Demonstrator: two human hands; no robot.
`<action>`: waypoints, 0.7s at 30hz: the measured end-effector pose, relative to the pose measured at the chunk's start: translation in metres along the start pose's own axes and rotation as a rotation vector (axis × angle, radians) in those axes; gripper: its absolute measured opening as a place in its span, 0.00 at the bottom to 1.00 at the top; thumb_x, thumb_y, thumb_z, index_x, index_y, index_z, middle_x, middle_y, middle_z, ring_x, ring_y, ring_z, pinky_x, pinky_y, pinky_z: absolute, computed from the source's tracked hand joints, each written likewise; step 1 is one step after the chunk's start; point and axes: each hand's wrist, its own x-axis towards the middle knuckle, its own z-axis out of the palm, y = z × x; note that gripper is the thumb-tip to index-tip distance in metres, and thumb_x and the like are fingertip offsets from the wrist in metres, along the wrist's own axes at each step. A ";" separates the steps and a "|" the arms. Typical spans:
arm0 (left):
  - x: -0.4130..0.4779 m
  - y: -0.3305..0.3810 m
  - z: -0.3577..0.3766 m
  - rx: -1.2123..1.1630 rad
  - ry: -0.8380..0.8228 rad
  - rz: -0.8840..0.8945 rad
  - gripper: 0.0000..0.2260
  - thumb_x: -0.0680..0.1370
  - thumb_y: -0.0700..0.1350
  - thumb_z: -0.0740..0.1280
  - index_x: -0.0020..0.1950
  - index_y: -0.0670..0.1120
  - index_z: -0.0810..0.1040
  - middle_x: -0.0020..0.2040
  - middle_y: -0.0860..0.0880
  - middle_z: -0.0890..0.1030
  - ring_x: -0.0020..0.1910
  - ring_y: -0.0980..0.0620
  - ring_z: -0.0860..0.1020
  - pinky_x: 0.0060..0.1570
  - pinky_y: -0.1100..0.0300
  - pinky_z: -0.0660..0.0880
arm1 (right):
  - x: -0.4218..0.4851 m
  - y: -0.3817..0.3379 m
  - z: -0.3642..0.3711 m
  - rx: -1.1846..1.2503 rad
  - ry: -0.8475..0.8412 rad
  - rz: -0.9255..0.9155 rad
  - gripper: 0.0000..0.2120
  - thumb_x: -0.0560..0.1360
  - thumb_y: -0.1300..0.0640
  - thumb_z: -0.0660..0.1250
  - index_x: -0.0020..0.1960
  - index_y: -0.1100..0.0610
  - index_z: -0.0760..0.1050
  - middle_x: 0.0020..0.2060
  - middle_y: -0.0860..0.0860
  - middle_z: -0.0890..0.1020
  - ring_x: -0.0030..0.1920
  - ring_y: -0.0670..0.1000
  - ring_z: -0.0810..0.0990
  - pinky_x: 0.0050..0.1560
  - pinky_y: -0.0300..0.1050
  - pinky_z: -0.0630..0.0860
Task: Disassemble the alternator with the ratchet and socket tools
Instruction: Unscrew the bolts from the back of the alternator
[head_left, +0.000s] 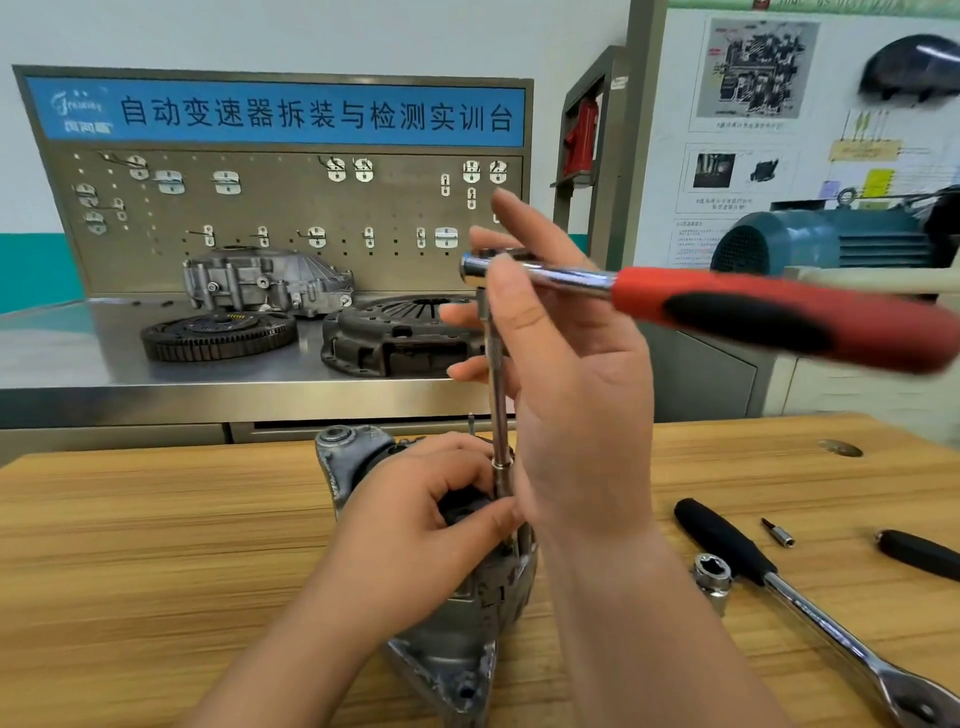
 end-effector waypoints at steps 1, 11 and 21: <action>0.000 0.000 0.001 0.004 0.012 -0.001 0.04 0.71 0.45 0.74 0.41 0.45 0.84 0.45 0.61 0.82 0.48 0.62 0.79 0.46 0.65 0.74 | 0.000 0.000 0.000 -0.027 -0.011 -0.039 0.13 0.76 0.57 0.66 0.55 0.42 0.79 0.53 0.44 0.82 0.46 0.50 0.83 0.40 0.41 0.78; -0.001 0.003 0.000 0.005 -0.023 0.044 0.12 0.71 0.52 0.68 0.46 0.46 0.85 0.50 0.56 0.82 0.53 0.57 0.79 0.51 0.56 0.75 | 0.000 0.000 -0.003 0.205 -0.019 0.186 0.15 0.79 0.48 0.55 0.58 0.51 0.75 0.52 0.53 0.85 0.33 0.50 0.83 0.31 0.38 0.76; -0.001 0.006 -0.001 0.011 0.021 -0.014 0.11 0.68 0.53 0.68 0.37 0.46 0.82 0.40 0.59 0.80 0.43 0.60 0.78 0.39 0.67 0.73 | -0.003 0.000 0.003 0.023 -0.005 0.011 0.12 0.76 0.56 0.65 0.57 0.44 0.78 0.49 0.41 0.83 0.41 0.48 0.83 0.34 0.36 0.76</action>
